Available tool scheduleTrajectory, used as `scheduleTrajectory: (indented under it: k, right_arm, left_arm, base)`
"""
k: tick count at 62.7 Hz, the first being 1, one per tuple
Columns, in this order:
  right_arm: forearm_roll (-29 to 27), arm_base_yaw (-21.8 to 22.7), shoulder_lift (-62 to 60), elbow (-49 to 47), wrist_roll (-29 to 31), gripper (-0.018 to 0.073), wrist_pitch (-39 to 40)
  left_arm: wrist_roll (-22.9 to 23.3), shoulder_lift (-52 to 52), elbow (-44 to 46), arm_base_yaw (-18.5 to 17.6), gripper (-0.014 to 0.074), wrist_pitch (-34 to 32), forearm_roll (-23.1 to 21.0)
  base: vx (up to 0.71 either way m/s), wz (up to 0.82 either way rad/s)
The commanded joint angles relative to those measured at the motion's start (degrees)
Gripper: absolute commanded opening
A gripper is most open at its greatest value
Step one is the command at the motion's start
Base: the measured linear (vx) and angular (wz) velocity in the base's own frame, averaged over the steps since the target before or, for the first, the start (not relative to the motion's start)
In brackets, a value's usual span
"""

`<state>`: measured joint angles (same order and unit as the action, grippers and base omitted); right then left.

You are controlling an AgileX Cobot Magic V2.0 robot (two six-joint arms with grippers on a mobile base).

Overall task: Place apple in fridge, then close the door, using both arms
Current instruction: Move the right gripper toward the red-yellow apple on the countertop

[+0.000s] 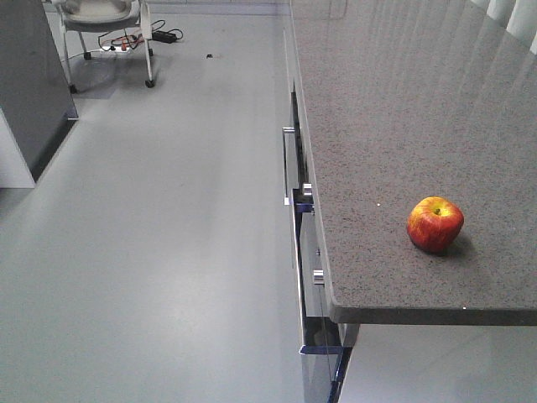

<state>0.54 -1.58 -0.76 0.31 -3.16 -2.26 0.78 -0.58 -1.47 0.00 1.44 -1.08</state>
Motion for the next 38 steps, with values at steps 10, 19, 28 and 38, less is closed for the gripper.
scheduleTrajectory:
  k: [10,19,28,38]
  right_arm:
    - [0.56,0.24,7.77,-16.19,0.51,-0.0004,-8.66]
    - [0.47,0.24,14.18,-25.99,0.51,-0.0004,-18.12]
    - [0.06,0.24,21.53,-34.89,0.51,-0.0001,-27.46]
    - [-1.54,0.24,29.91,-42.92,5.45,0.0025,-37.62]
  left_arm:
    - [0.2,-0.97,-1.23,0.0,-0.0006,-4.04,-0.42]
    - [0.2,-0.97,-1.23,0.0,-0.0006,-4.04,-0.42]
    - [0.2,-0.97,-1.23,0.0,-0.0006,-4.04,-0.42]
    - [0.2,-0.97,-1.23,0.0,-0.0006,-4.04,-0.42]
  base:
    - [0.0,0.0]
    - [0.0,0.0]
    - [0.0,0.0]
    - [0.0,0.0]
